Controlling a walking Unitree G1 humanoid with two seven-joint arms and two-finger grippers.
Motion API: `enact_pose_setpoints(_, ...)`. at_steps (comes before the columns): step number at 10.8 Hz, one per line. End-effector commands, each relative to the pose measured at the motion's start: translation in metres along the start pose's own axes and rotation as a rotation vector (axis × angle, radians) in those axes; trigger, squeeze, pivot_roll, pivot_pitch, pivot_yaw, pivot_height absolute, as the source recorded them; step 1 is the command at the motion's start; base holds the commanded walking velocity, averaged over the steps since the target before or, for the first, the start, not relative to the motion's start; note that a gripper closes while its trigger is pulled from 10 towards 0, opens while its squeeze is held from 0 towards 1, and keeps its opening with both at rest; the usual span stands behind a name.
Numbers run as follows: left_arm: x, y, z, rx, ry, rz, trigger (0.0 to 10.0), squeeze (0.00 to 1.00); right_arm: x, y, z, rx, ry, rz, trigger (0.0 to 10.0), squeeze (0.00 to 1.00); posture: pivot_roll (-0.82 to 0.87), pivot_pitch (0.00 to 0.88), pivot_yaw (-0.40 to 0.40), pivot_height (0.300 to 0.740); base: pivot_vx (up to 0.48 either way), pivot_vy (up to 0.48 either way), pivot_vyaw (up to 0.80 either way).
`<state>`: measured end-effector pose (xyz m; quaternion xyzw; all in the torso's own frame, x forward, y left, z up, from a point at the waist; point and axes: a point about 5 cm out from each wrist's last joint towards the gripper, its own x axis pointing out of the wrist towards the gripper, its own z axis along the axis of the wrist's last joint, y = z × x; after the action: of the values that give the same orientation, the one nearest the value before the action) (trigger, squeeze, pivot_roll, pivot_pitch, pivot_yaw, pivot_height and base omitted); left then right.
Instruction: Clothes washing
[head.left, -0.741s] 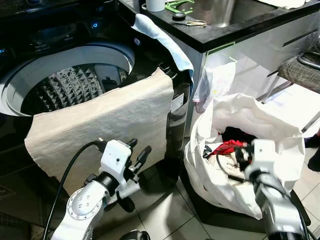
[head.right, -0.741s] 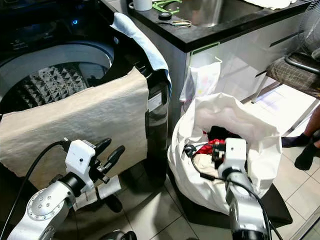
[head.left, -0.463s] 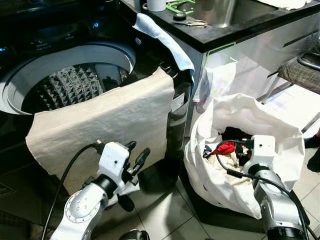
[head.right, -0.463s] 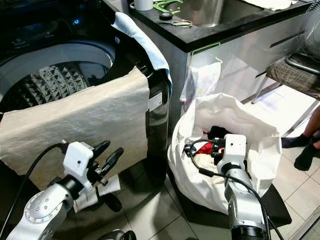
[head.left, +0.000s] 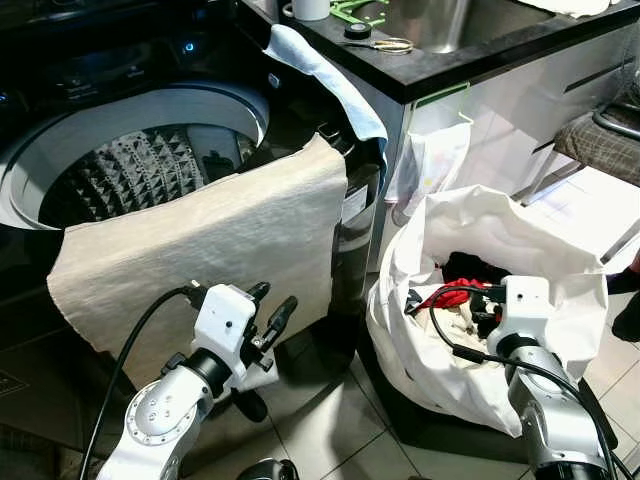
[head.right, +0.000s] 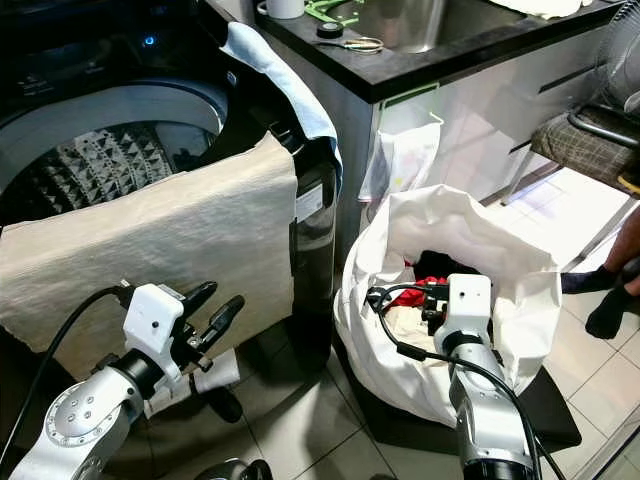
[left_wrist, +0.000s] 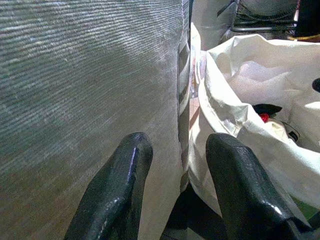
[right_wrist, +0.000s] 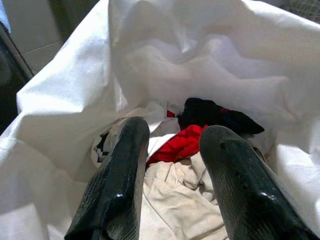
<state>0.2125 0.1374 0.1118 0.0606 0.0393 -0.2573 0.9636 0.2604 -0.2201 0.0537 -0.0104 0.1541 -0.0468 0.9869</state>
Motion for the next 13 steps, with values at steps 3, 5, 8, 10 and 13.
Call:
enact_pose_setpoints(3, 0.001, 0.001, 0.002, 0.016, -0.004, -0.019, 10.0, 0.0, -0.006, -0.008, 0.001, 0.03, -0.03, -0.028, 10.0, 0.0, -0.04, 0.098, 0.092, 0.74, 0.0, 0.0, 0.0)
enact_pose_setpoints(5, 0.001, 0.002, 0.002, 0.015, -0.002, -0.022, 10.0, 0.0, -0.012, -0.008, -0.001, 0.053, -0.038, -0.01, 10.0, 0.0, -0.04, 0.098, 0.099, 0.74, 0.0, 0.0, 0.0)
enact_pose_setpoints(8, 0.002, 0.003, 0.002, 0.017, 0.0, -0.027, 10.0, 0.0, -0.015, -0.014, -0.016, -0.028, 0.057, -0.052, 10.0, 0.0, -0.05, 0.105, 0.104, 0.74, 0.0, 0.0, 0.0)
enact_pose_setpoints(10, -0.003, 0.001, 0.002, 0.012, 0.001, -0.03, 10.0, 0.0, -0.016, -0.022, -0.012, 0.025, 0.032, -0.106, 10.0, 0.0, -0.05, 0.126, 0.107, 0.74, 0.0, 0.0, 0.0)
enact_pose_setpoints(13, -0.008, -0.002, 0.0, 0.005, 0.004, -0.037, 10.0, 0.0, -0.017, -0.017, 0.003, 0.032, -0.041, -0.057, 10.0, 0.0, -0.06, 0.139, 0.11, 0.74, 0.0, 0.0, 0.0)
